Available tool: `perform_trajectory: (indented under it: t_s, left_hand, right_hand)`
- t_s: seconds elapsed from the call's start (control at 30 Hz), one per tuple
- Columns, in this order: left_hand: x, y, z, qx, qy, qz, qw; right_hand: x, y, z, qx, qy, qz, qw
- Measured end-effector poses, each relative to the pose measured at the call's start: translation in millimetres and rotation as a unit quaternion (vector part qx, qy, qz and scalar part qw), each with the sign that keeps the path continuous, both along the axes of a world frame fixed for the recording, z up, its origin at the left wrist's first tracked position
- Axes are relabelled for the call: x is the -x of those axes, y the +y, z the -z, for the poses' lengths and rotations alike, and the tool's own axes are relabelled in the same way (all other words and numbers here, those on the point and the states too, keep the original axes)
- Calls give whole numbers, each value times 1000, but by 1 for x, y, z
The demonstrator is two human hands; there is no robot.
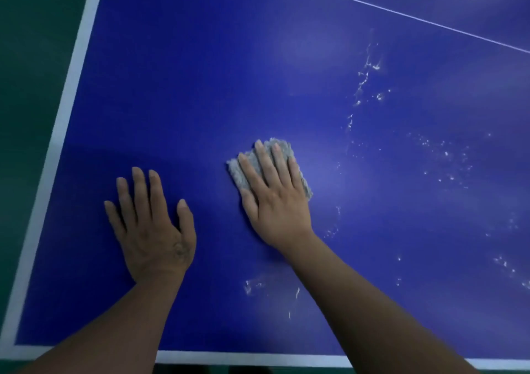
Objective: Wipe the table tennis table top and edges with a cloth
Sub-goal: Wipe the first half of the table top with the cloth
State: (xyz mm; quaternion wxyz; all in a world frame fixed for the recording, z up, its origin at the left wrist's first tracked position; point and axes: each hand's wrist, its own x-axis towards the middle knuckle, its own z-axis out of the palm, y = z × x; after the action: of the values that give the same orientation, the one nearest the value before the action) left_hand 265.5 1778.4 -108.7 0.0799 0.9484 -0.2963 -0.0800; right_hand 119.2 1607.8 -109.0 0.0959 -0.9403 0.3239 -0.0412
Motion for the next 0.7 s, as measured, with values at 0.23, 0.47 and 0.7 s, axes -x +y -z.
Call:
perform_trajectory:
  t_s: [0.23, 0.47, 0.7]
  left_hand:
    - [0, 0, -1, 2, 7, -3, 1000]
    - [0, -2, -2, 2, 8, -7, 1000]
    - [0, -2, -5, 4, 11, -8, 1000]
  right_hand:
    - [-80, -142, -8, -9, 37, 103, 994]
    - [-76, -247, -15, -71, 59, 266, 959]
    - [-61, -111, -18, -10, 59, 163, 985]
